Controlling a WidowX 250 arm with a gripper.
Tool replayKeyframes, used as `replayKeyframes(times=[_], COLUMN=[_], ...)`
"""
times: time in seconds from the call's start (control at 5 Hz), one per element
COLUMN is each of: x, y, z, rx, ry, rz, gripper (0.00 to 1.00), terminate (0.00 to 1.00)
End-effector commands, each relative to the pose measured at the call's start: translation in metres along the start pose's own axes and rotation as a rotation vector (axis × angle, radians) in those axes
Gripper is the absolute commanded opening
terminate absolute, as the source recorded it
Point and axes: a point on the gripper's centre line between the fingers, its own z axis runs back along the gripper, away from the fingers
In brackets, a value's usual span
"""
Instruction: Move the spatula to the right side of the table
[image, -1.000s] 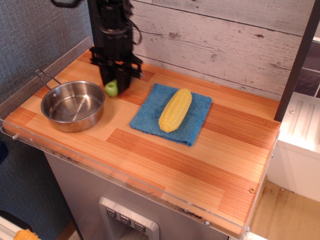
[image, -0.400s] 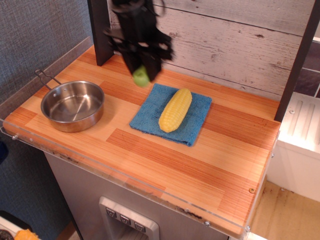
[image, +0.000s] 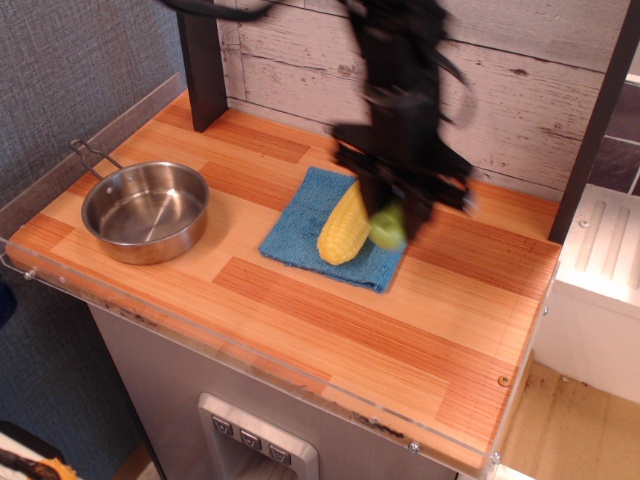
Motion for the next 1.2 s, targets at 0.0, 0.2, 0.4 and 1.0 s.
replayKeyframes(times=[0.0,0.2,0.4,1.0], x=[0.024,0.021,0.007,-0.023], y=[-0.061,-0.062,-0.05,-0.029], z=[-0.017,-0.025,-0.031,-0.049], rx=[0.052,0.033,0.044,0.025], ry=[0.0,0.024,0.04,0.137], rz=[0.118,0.213,0.256,0.245], gripper=[0.0,0.0,0.0,1.0], terminate=[0.0,0.0,0.0,0.0])
